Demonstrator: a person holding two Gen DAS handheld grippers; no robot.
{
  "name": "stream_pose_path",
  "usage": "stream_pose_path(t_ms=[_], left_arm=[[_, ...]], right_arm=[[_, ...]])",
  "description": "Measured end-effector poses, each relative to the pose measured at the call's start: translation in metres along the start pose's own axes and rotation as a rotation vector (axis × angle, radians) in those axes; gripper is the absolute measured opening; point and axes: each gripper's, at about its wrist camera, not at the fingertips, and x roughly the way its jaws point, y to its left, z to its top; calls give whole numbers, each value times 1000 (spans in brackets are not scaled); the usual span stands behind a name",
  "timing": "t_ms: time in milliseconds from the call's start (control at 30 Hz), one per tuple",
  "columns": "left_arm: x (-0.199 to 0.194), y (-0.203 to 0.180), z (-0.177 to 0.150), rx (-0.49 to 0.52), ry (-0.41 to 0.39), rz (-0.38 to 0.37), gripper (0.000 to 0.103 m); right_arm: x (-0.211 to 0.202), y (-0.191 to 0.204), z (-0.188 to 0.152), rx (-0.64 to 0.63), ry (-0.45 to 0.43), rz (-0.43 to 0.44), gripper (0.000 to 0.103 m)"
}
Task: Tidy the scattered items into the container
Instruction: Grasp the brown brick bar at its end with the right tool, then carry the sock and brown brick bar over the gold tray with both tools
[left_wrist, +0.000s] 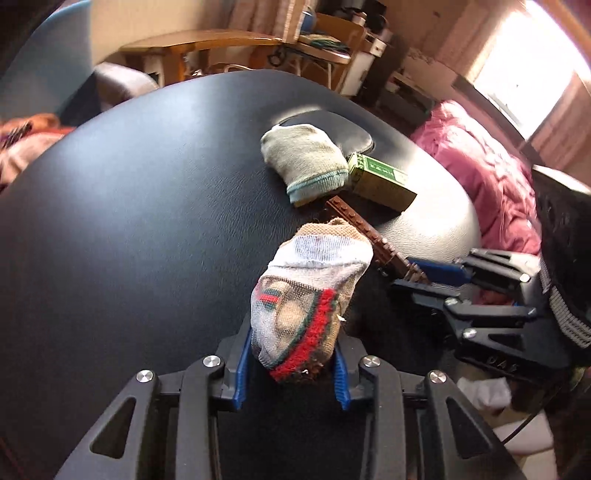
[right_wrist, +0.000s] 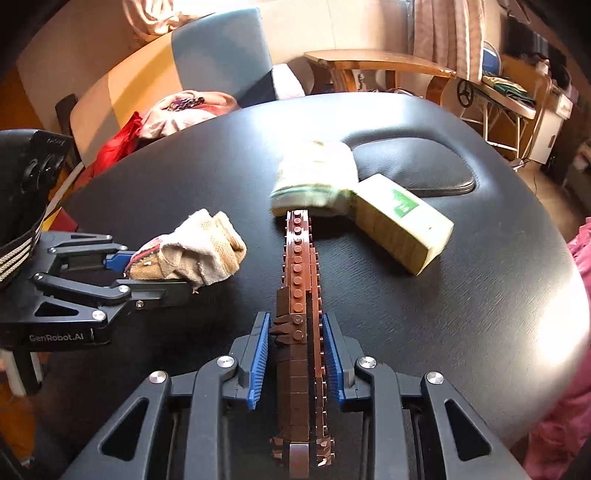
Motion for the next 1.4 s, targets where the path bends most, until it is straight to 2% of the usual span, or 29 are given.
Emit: stream_pose_path(t_ms=[200, 500, 1033, 1133, 1400], left_arm=[[-30, 16, -44, -162, -51, 37, 35], [-83, 39, -87, -240, -139, 96, 35], [-184, 84, -143, -385, -323, 185, 35], [-203, 95, -155, -429, -361, 203, 35], [-260, 135, -195, -544, -454, 320, 35]], right_arm=[[-3, 28, -13, 2, -5, 44, 29], [-3, 93, -21, -55, -4, 117, 29], [-31, 205, 3, -225, -82, 248, 26], [-38, 225, 11, -246, -101, 290, 21], [-55, 288, 28, -321, -132, 418, 21]])
